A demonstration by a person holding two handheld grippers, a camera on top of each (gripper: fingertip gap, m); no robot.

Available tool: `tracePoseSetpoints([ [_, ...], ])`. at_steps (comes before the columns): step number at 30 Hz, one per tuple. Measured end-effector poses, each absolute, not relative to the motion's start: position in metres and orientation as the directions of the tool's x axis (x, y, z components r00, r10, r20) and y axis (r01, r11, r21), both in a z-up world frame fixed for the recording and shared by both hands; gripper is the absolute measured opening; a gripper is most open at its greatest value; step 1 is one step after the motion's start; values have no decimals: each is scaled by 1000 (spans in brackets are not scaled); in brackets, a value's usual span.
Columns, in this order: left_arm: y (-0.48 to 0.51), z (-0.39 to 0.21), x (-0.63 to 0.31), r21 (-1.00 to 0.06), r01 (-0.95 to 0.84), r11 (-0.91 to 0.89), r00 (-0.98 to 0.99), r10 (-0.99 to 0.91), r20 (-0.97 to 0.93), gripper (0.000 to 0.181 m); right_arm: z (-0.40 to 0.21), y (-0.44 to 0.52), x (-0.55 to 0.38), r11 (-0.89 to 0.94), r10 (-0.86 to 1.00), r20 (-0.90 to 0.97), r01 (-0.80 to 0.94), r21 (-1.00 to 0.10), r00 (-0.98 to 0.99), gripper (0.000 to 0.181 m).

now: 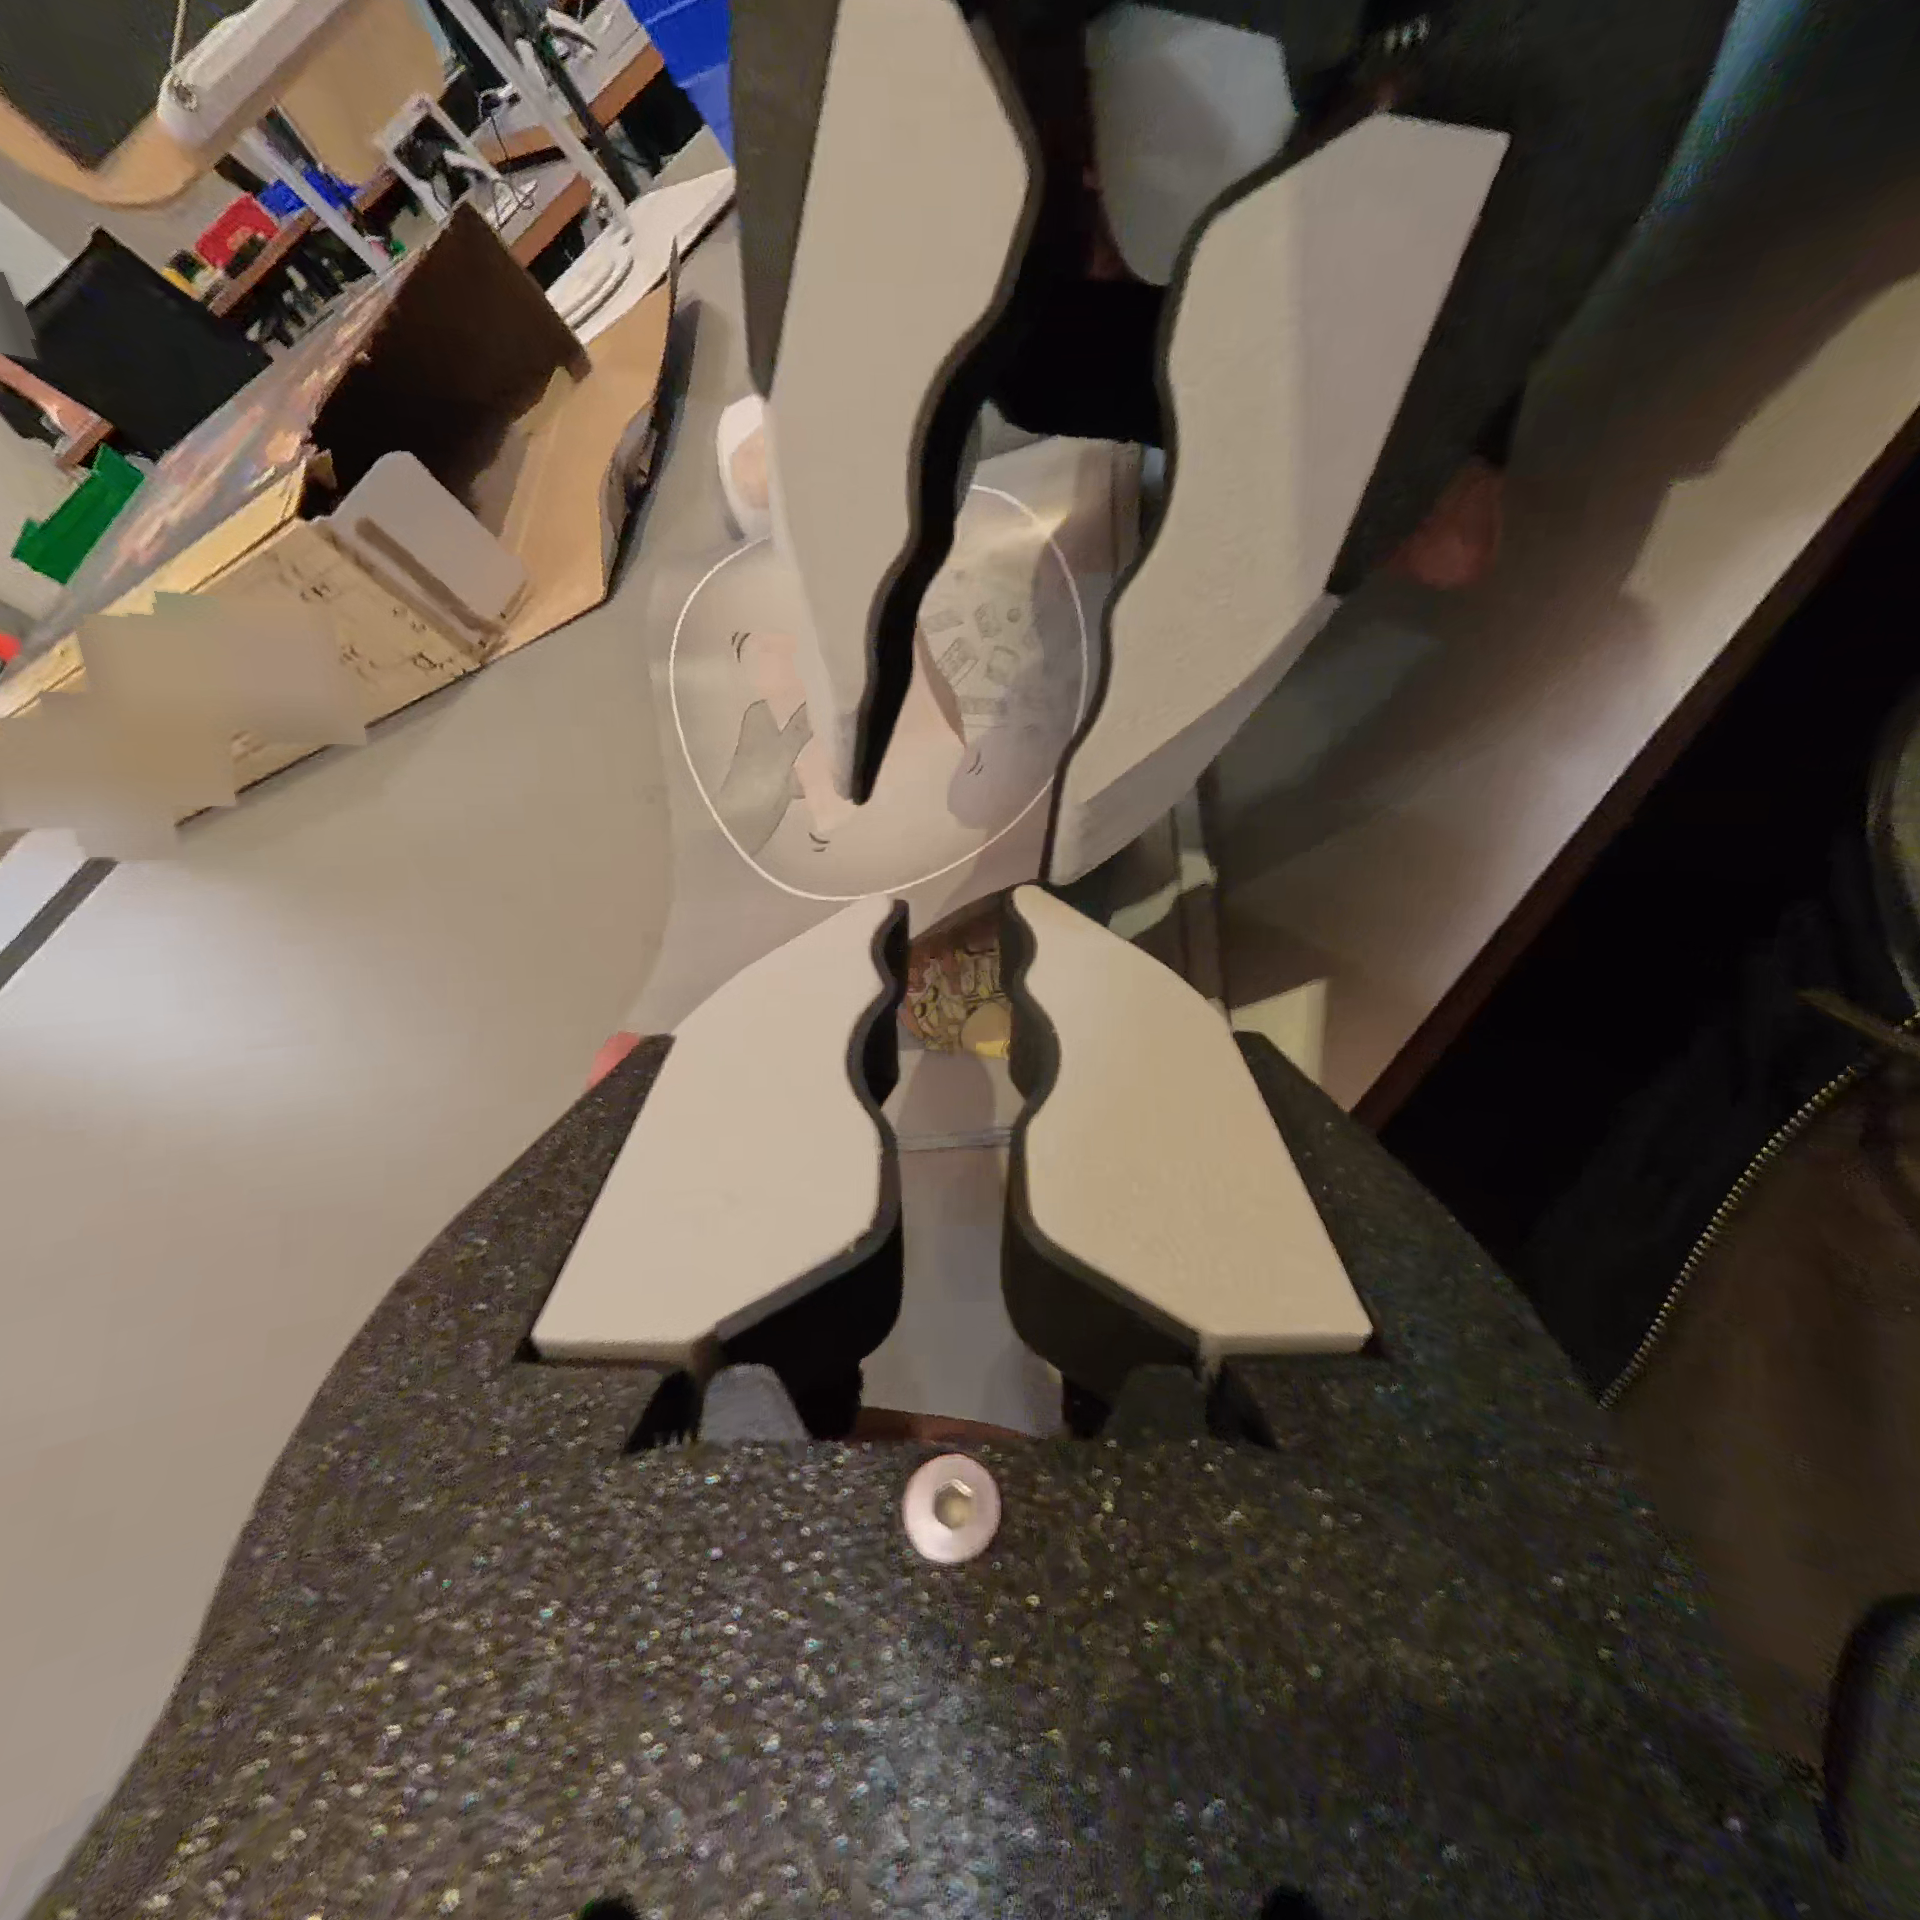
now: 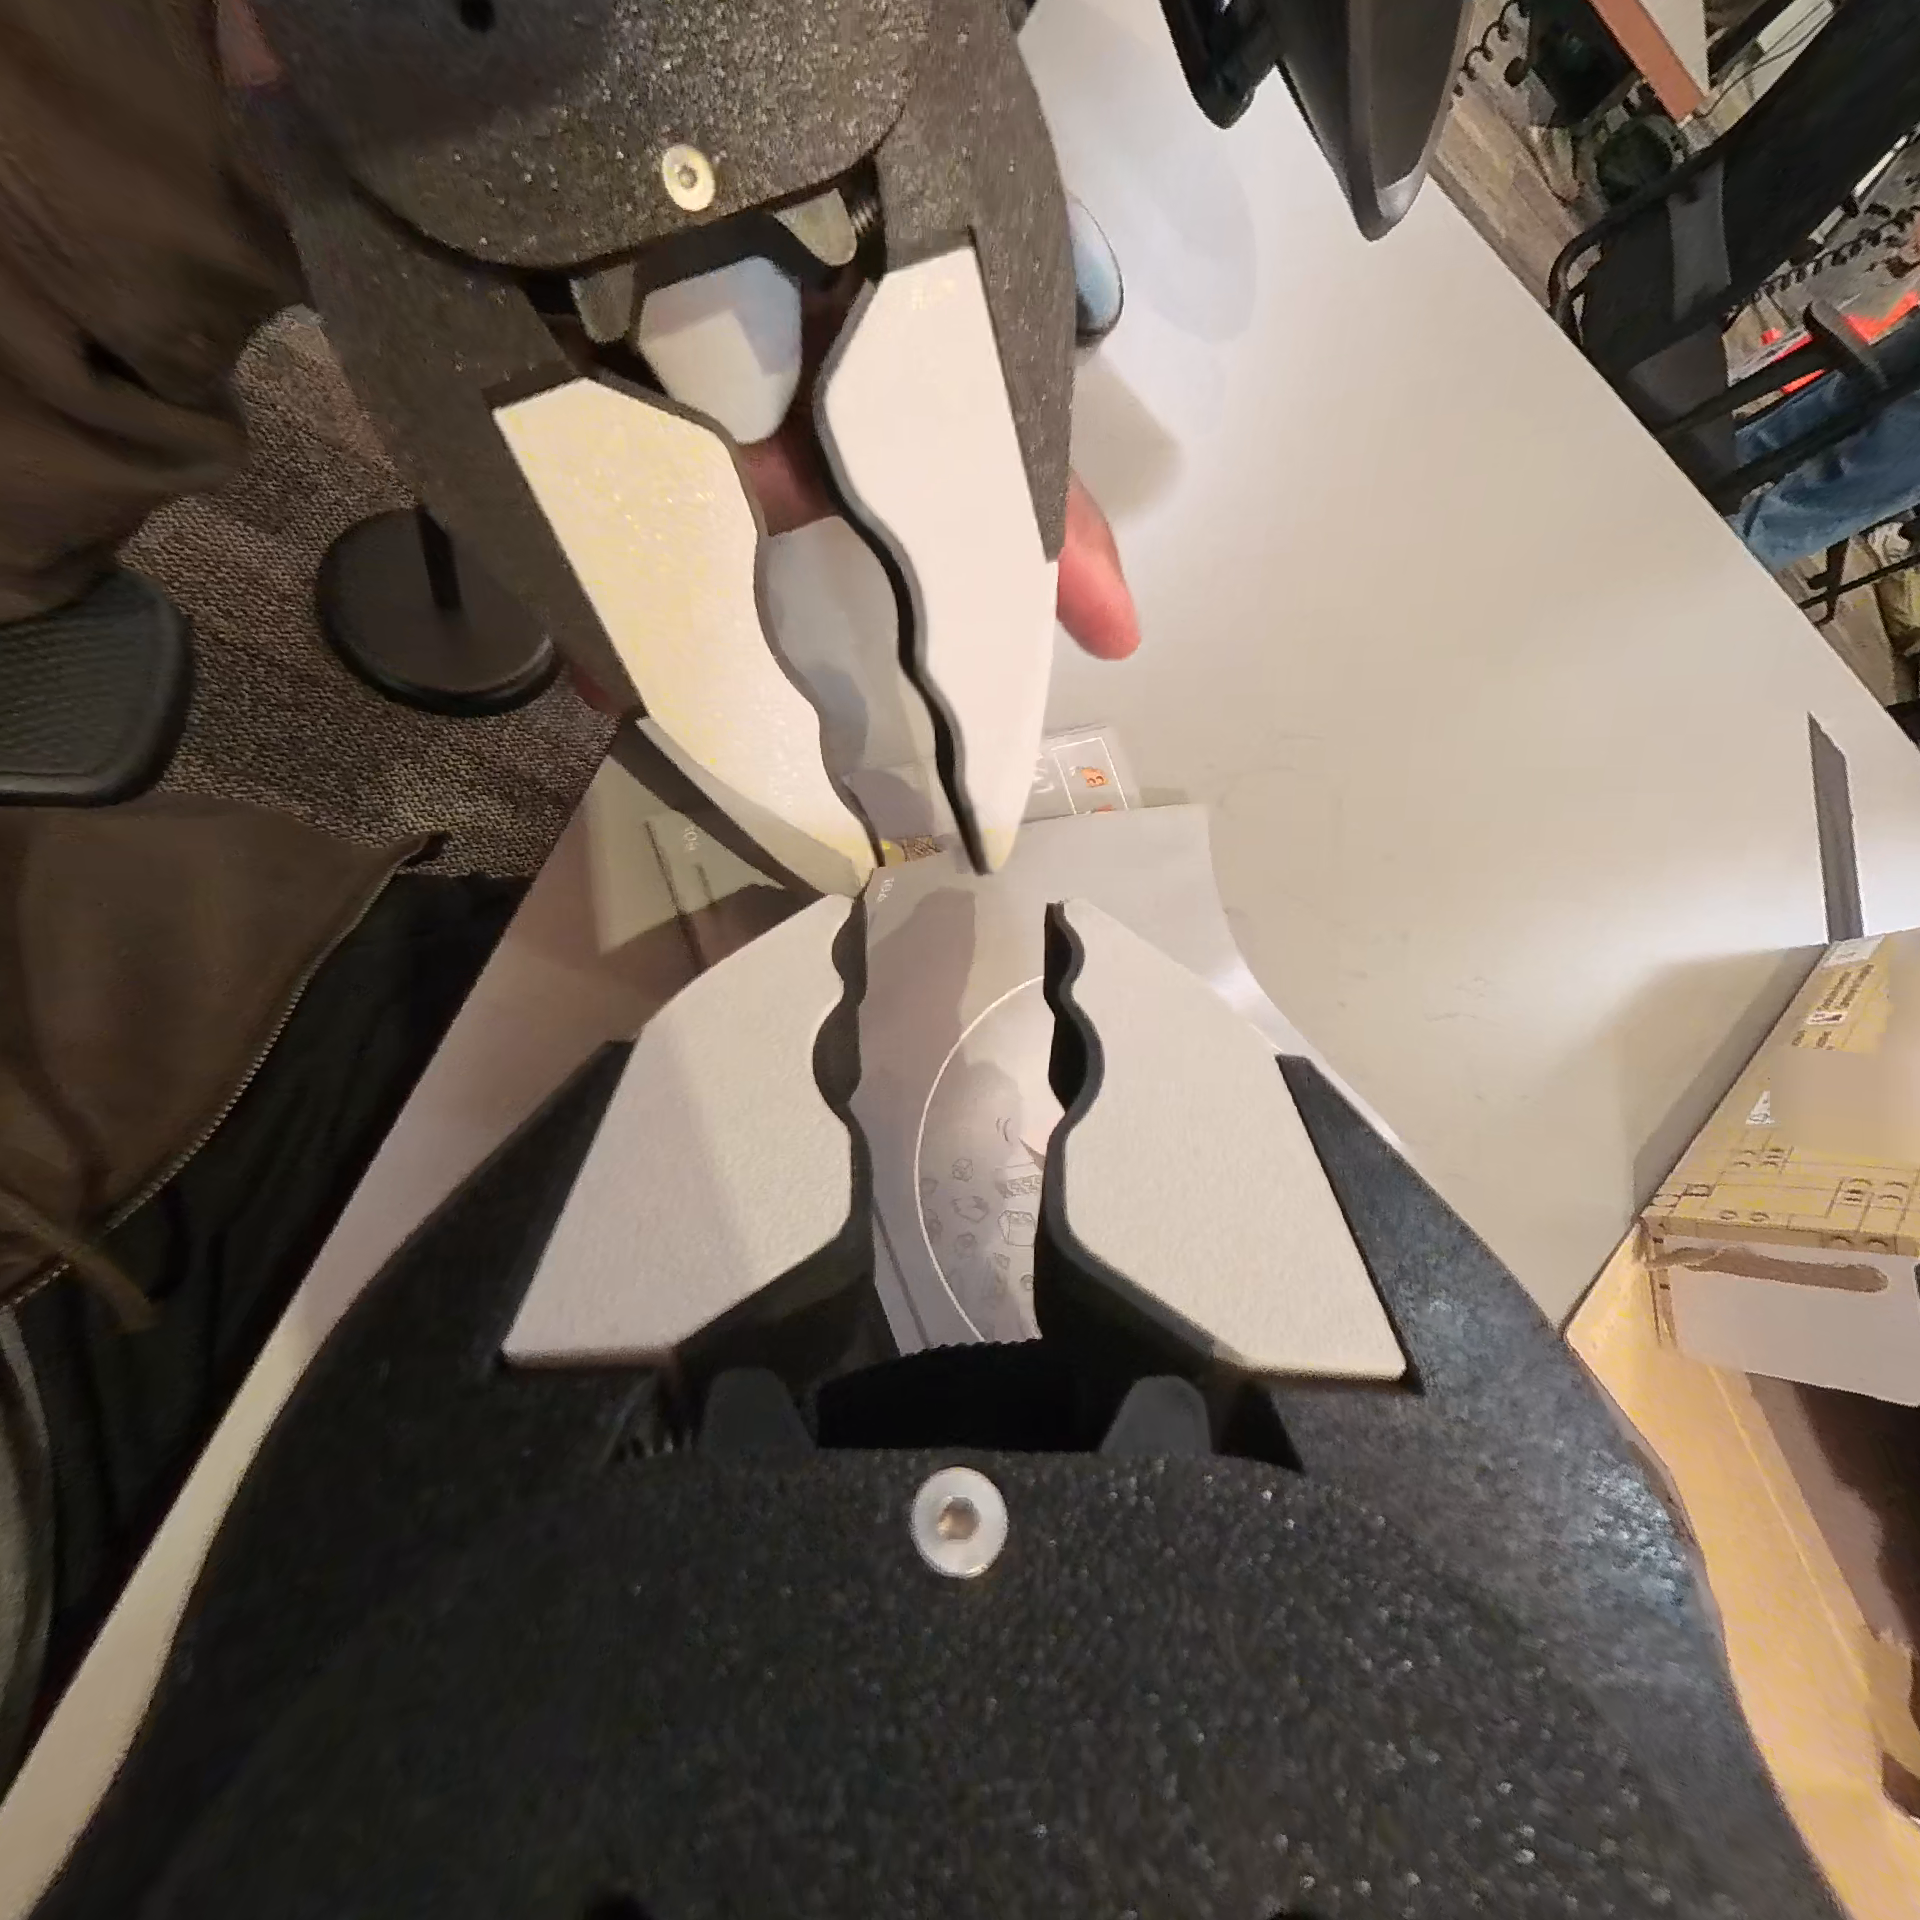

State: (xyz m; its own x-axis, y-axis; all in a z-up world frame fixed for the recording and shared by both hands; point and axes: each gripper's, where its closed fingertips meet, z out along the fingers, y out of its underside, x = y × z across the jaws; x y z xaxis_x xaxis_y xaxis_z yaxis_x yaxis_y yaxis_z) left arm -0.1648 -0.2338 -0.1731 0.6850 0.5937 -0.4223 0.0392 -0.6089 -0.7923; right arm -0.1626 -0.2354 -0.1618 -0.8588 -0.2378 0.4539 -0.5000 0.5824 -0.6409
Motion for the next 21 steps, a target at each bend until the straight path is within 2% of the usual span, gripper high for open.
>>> tracePoseSetpoints([
  [8,-234,-168,-165,-761,-17,-648,662,563,-495,0,-159,-232,-162,581,-241,445,-495,-646,-863,32],
  [17,-234,-162,-164,-787,-26,-617,658,582,-478,0,-162,-227,-164,630,-177,420,-431,-646,-890,32],
  [19,-232,-160,-163,-789,-42,-613,659,577,-483,0,-163,-227,-166,638,-154,409,-407,-654,-899,27],
  [21,-229,-156,-162,-797,-63,-601,658,576,-486,0,-163,-226,-169,643,-128,411,-391,-658,-902,16],
])
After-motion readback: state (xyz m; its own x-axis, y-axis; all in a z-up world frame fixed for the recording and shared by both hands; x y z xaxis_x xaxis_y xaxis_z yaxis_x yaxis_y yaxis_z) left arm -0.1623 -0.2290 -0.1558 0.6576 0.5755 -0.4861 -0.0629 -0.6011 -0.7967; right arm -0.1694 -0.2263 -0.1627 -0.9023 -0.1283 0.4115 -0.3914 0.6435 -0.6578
